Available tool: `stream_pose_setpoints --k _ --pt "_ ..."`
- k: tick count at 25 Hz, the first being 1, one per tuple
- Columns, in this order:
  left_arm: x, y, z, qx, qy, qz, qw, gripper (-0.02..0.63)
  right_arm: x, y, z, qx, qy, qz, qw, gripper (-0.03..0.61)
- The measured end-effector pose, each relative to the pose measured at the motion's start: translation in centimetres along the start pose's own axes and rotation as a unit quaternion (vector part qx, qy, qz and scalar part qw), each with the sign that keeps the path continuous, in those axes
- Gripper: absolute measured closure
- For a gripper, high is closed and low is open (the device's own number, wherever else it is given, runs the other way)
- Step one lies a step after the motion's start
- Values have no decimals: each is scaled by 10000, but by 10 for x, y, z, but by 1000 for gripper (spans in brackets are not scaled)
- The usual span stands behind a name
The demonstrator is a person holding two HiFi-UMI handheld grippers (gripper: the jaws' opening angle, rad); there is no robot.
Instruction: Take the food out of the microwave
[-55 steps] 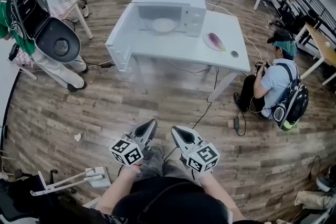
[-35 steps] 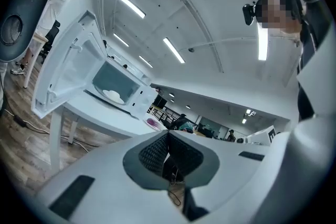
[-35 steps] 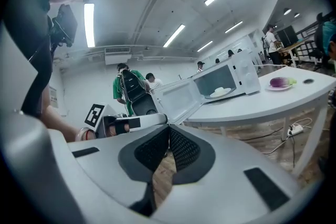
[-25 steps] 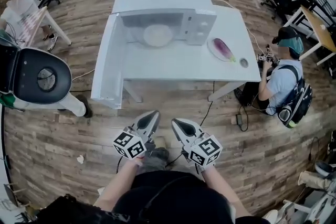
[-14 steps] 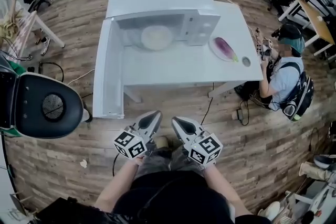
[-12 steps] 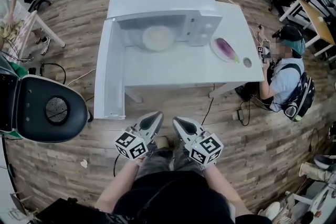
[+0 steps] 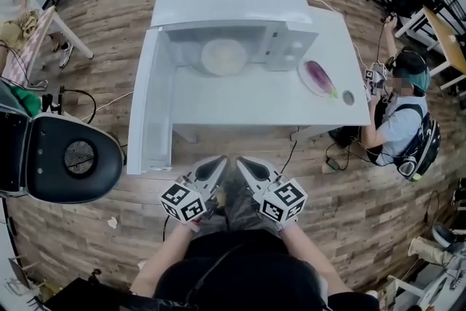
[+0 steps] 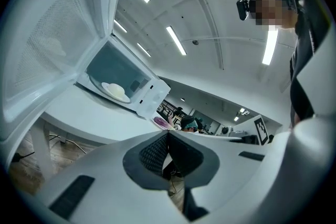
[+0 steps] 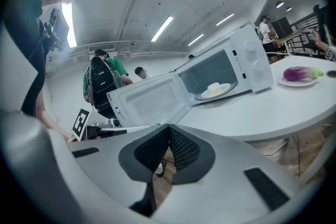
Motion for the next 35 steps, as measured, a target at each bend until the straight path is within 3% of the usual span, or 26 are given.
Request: stream_pose_setpoints --k 18,35 --pt "-23 48 89 -498 -175 -27 9986 603 -41 -81 52 -394 232 27 9989 559" --pt "-42 100 122 -1276 -433 -75 9908 603 -52 -131 115 -557 519 250 9968 558"
Point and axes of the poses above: the fingertips, and each gripper's own axes: z forward along the fingers, y to its left, x out of its underside, the point moved 3 cm from there along -z, backward along the fingers, and after that the axes turned 11 degrees about -y, right-handed, at the moved point
